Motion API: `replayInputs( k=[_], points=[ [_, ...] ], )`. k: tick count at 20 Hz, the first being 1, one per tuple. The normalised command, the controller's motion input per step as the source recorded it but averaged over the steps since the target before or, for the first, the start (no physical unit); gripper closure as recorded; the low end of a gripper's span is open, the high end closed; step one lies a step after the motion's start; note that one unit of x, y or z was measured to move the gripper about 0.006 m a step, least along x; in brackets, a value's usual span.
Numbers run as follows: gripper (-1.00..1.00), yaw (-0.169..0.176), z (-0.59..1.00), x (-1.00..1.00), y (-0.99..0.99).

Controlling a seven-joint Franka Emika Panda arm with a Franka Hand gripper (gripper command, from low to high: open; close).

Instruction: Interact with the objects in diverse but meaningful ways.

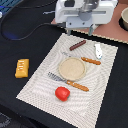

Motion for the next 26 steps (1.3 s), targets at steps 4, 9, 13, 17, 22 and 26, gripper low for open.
replayInputs(
  k=[4, 9, 13, 17, 22, 26],
  points=[
    [-1.00, -0.057, -0.21, -0.95, -0.38],
    [-1.00, -0.071, -0.38, -0.97, -0.34],
    [-1.00, -0.073, -0.34, -0.97, -0.36],
    [-1.00, -0.092, -0.29, -0.88, -0.46],
    [-1.00, -0.074, -0.28, -0.94, -0.45],
    [-1.00, -0.064, -0.25, -0.99, -0.36]
  ],
)
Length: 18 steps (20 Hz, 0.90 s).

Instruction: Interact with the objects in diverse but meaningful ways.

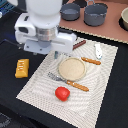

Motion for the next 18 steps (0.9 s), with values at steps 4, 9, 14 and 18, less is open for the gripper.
replayInputs(
  k=[4, 9, 14, 18],
  points=[
    [-1.00, 0.003, -0.03, -1.00, -0.05],
    [-1.00, 0.114, 0.27, -0.90, 0.36],
    [-1.00, 0.108, 0.06, -0.74, 0.23],
    [-1.00, 0.008, -0.13, -0.27, -0.13]
  ],
)
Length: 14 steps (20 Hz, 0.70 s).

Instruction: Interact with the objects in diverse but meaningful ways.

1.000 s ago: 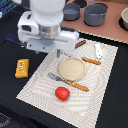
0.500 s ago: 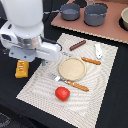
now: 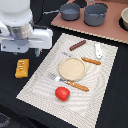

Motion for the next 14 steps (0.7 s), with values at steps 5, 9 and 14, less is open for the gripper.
replayInputs(
  k=[5, 9, 14],
  points=[
    [-1.00, 0.000, -0.24, -0.16, -0.19],
    [-1.00, 0.032, -0.35, -0.19, -0.08],
    [-1.00, 0.060, -0.34, -0.39, 0.00]
  ],
)
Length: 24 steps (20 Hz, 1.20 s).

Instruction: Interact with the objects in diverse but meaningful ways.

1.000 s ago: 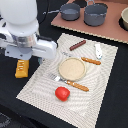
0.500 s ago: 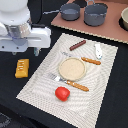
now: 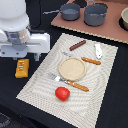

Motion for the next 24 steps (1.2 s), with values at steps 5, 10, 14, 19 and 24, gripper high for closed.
replayInputs(
  k=[5, 10, 14, 19, 24],
  points=[
    [-1.00, 0.039, -0.25, -0.49, 0.00],
    [-1.00, 0.038, -0.27, -0.57, 0.00],
    [-1.00, 0.039, -0.45, -0.47, -0.03],
    [-1.00, 0.037, -0.45, -0.42, -0.05],
    [-1.00, 0.038, -0.39, -0.37, -0.02]
  ],
)
